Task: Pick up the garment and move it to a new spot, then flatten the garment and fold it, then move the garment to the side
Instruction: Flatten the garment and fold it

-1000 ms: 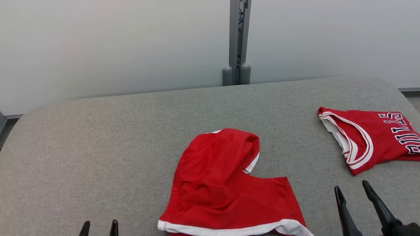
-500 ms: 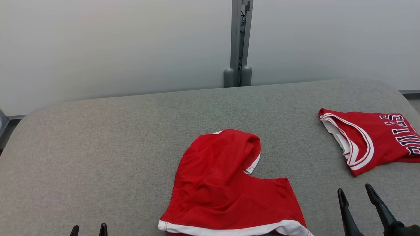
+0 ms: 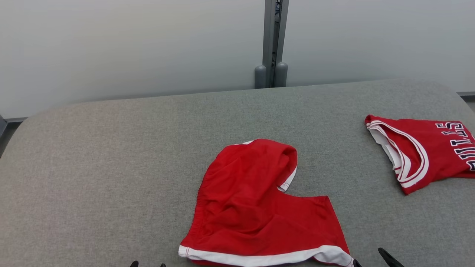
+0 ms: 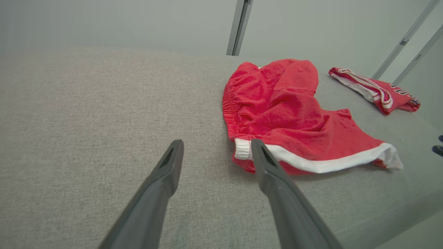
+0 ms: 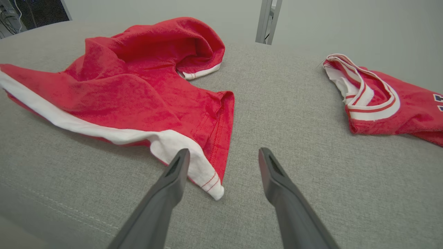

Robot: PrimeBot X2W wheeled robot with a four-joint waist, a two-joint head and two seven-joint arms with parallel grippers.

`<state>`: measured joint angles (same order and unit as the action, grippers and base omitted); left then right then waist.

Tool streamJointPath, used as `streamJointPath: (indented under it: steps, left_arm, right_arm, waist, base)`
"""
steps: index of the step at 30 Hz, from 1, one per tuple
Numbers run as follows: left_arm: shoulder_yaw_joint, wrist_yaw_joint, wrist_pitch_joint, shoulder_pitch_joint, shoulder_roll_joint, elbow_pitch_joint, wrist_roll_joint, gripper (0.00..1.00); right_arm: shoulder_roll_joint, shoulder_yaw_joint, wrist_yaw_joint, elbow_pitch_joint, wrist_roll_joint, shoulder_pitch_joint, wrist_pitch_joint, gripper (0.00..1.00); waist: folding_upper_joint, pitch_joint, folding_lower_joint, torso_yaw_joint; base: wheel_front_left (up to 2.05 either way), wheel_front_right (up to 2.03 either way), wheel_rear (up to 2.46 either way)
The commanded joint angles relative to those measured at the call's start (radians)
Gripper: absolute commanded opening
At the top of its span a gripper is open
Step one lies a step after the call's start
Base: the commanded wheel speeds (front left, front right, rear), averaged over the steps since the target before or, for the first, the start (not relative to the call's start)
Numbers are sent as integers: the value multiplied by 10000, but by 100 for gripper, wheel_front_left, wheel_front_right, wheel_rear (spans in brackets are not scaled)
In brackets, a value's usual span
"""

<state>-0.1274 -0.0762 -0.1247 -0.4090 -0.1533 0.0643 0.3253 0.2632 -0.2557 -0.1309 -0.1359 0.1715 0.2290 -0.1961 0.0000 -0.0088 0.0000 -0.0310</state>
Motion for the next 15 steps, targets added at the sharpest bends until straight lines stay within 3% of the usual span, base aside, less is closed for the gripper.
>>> streamJointPath:
  steps: [1, 8, 15]
  left_arm:
    - [-119, -119, 413, 354, -209, -10, 149, 100]
    - [-434, -350, 1346, 1362, -518, -582, 602, 100]
    - [-992, -507, 1597, 2044, -823, -882, 1179, 100]
  right_arm:
    - [241, -204, 2, -235, 23, -292, 209, 100]
    - [388, -1174, 2, -1066, 374, -1273, 545, 100]
    - [459, -1670, 2, -1625, 673, -1705, 524, 100]
  waist:
    - [0, 241, 0, -16]
    - [0, 930, 0, -88]
    - [0, 1250, 0, -78]
  base:
    - [0, 0, 0]
    - [0, 0, 0]
    - [0, 0, 0]
